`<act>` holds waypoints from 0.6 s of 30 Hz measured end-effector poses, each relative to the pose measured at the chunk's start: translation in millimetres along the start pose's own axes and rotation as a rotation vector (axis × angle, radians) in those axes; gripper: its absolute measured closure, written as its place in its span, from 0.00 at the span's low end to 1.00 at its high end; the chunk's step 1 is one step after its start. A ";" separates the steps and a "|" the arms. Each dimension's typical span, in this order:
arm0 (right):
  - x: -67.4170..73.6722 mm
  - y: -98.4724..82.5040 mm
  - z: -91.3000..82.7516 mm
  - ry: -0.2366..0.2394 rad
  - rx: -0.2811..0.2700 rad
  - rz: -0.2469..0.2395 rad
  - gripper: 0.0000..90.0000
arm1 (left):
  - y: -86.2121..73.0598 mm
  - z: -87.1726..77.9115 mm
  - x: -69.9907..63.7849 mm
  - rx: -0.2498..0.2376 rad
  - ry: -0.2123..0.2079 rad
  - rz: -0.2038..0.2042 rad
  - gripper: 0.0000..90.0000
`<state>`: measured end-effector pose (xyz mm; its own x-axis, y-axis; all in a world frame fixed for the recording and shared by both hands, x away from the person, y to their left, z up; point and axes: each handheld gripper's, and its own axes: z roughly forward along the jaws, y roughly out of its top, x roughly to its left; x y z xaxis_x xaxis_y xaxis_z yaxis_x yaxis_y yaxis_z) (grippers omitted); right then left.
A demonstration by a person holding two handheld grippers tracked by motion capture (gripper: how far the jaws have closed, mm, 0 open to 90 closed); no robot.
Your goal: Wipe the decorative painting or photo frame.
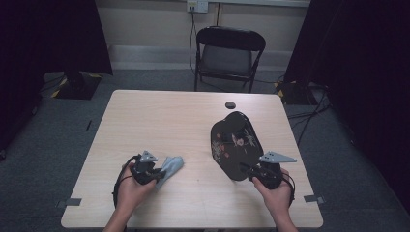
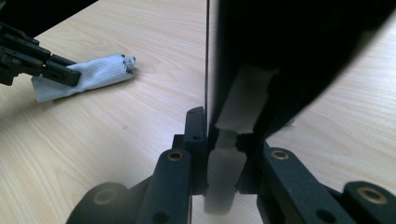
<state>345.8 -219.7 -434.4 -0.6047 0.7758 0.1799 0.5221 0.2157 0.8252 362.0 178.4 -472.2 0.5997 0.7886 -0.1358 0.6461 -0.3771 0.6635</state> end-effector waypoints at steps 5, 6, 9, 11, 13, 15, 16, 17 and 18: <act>1.2 0.3 0.0 -0.007 0.005 -0.006 0.87 | 11.7 3.8 -8.2 -0.027 -0.023 0.006 0.87; 1.3 0.3 0.0 -0.009 0.005 -0.006 0.87 | 14.3 3.9 -9.1 -0.031 -0.022 0.009 0.87; 1.5 0.1 -0.3 -0.007 0.007 -0.005 0.87 | 18.9 4.0 -10.1 -0.025 -0.015 0.019 0.87; 1.9 0.3 -0.3 -0.010 0.008 -0.009 0.87 | 23.8 5.0 -11.2 -0.031 -0.017 0.022 0.87; 2.1 0.3 -0.3 -0.011 0.009 -0.011 0.87 | 24.9 6.7 -12.4 -0.026 -0.015 0.019 0.87; 1.4 0.3 -0.3 -0.007 0.009 -0.009 0.87 | 26.2 13.1 -13.7 0.012 -0.019 0.029 0.86; 1.6 0.3 -0.3 -0.008 0.009 -0.010 0.87 | 26.2 13.1 -13.7 0.012 -0.019 0.029 0.86; 2.1 0.4 -0.6 -0.010 0.012 -0.010 0.87 | 24.7 19.3 -14.0 0.045 -0.011 0.020 0.86; 2.1 0.4 -0.6 -0.010 0.012 -0.010 0.87 | 24.7 19.3 -14.0 0.045 -0.011 0.020 0.85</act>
<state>344.4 -218.4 -433.4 -0.6043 0.7792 0.1663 0.5231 0.2307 0.8204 378.7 148.7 -468.1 0.6177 0.7754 -0.1309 0.6544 -0.4145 0.6325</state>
